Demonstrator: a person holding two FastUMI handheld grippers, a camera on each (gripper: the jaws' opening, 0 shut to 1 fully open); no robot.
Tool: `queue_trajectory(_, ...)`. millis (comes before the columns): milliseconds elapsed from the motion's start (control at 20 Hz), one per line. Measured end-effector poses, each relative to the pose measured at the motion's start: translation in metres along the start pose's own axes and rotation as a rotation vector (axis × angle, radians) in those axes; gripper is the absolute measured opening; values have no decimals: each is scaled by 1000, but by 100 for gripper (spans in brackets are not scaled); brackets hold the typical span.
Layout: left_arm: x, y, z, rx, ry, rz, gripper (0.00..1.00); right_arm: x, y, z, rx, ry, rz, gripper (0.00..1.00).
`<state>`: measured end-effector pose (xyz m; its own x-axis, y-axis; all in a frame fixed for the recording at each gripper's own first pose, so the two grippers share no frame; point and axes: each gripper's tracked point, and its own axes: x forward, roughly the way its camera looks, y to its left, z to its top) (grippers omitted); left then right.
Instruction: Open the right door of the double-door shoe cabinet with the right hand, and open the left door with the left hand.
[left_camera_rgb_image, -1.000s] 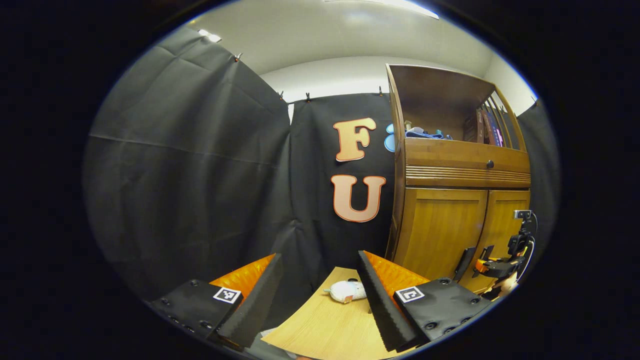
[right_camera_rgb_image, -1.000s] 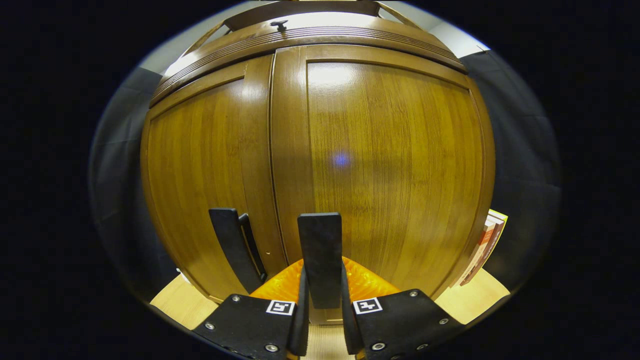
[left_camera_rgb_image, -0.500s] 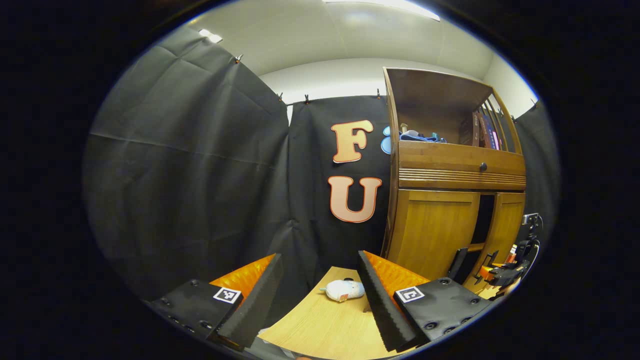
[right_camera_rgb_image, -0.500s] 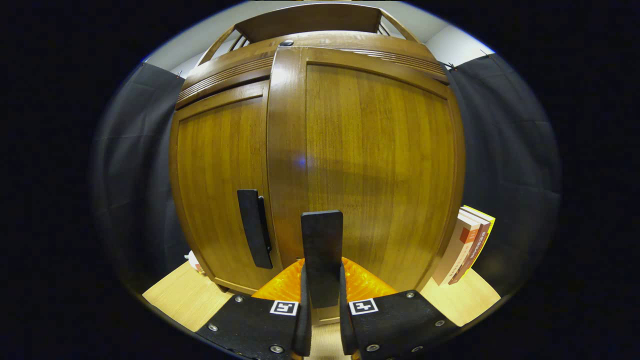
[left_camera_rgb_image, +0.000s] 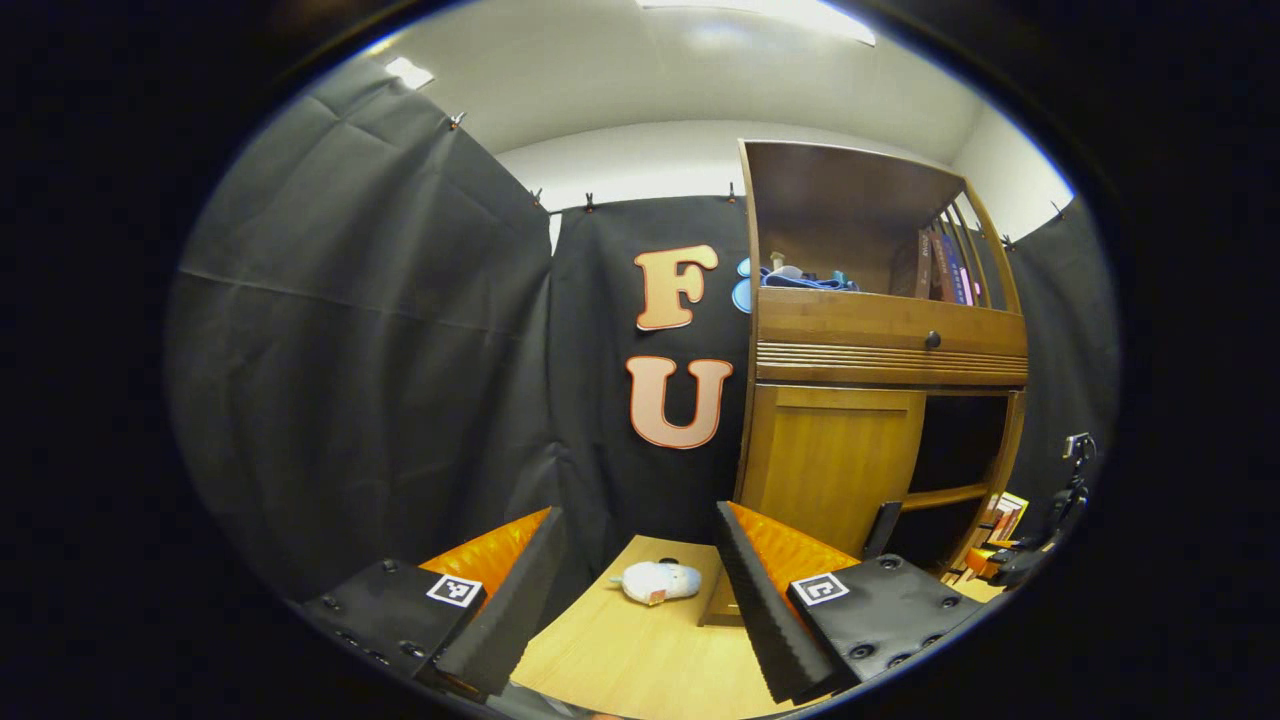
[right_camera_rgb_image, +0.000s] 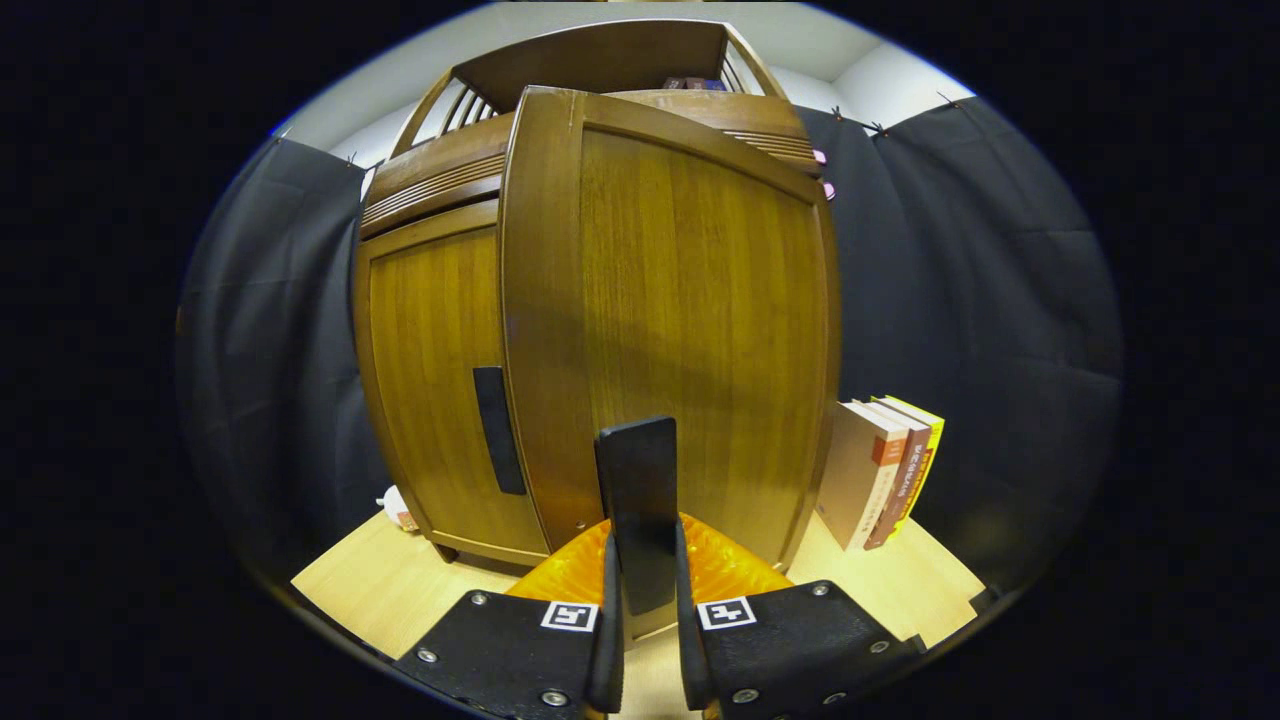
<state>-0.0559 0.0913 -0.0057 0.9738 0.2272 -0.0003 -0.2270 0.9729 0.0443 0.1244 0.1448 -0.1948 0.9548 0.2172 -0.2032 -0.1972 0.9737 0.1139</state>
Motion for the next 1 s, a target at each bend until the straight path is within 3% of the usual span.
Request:
queue_trajectory(350,5,-38,-5,-7,8,-65,94,-21,-26,0,15,21,-65,22)
queue_trajectory(550,10,-63,-5,-23,10,-105,94,-31,-44,-1,27,19,-121,12)
queue_trajectory(650,13,-75,-5,-23,9,-126,99,-37,-52,-2,37,22,-128,8)
queue_trajectory(700,15,-83,-6,-21,10,-136,94,-39,-55,-2,38,24,-127,8)
queue_trajectory(900,18,-109,-13,-25,28,-165,94,-42,-70,-2,22,26,-136,10)
queue_trajectory(1000,19,-121,-13,-29,32,-174,94,-44,-74,-2,28,33,-126,4)
